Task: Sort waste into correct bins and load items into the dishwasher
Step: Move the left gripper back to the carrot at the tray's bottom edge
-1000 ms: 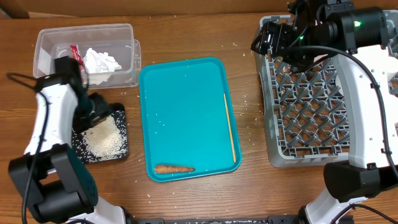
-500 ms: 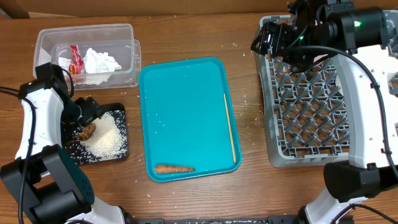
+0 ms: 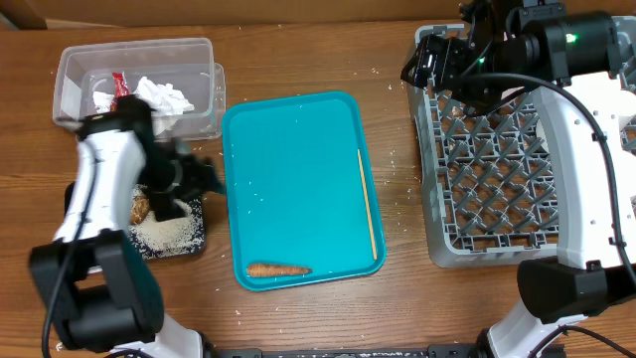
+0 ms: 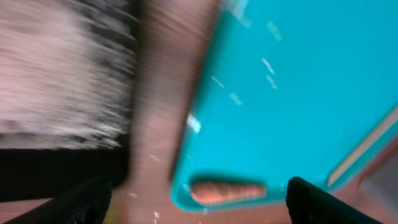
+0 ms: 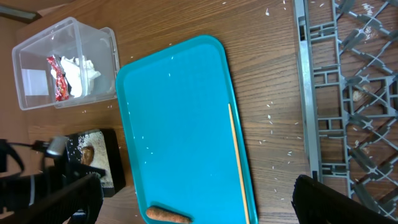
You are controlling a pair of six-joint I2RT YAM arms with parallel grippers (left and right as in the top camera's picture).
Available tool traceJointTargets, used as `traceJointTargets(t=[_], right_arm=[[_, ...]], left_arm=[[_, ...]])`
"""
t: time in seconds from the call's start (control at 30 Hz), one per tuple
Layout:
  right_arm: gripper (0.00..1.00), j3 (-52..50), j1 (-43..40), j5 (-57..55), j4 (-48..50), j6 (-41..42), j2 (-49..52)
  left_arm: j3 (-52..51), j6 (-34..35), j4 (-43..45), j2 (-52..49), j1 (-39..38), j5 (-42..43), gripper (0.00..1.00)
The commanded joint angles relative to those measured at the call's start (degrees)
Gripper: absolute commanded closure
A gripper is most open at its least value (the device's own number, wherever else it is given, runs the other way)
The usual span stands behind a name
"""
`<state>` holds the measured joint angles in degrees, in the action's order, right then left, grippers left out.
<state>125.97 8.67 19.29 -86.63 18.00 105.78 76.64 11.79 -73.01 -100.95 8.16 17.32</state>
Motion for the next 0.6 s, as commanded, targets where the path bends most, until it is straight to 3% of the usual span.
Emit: traceJointTargets(t=[0.0, 0.07, 0.27, 0.4, 0.57], right_arm=[[0.0, -0.2, 0.2, 0.3, 0.2, 0.0, 0.1], [0.0, -0.1, 0.2, 0.3, 0.2, 0.0, 0.1], [0.0, -0.2, 0.2, 0.3, 0.2, 0.0, 0.1], [0.0, -0.1, 0.2, 0.3, 0.2, 0.0, 0.1], [0.0, -0.1, 0.2, 0.3, 0.2, 0.0, 0.1]], left_arm=[[-0.2, -4.5, -1.9, -0.2, -8.2, 3.3, 0.09], [-0.7, -4.5, -2.4, -0.2, -14.6, 2.9, 0.09], [-0.8, 0.9, -6.0, -0.2, -23.7, -3.0, 0.04], [-2.5, 4.0, -8.3, 1.3, -25.9, -5.7, 0.04], [-11.2, 7.5, -5.2, 8.6, -26.0, -5.9, 0.02]])
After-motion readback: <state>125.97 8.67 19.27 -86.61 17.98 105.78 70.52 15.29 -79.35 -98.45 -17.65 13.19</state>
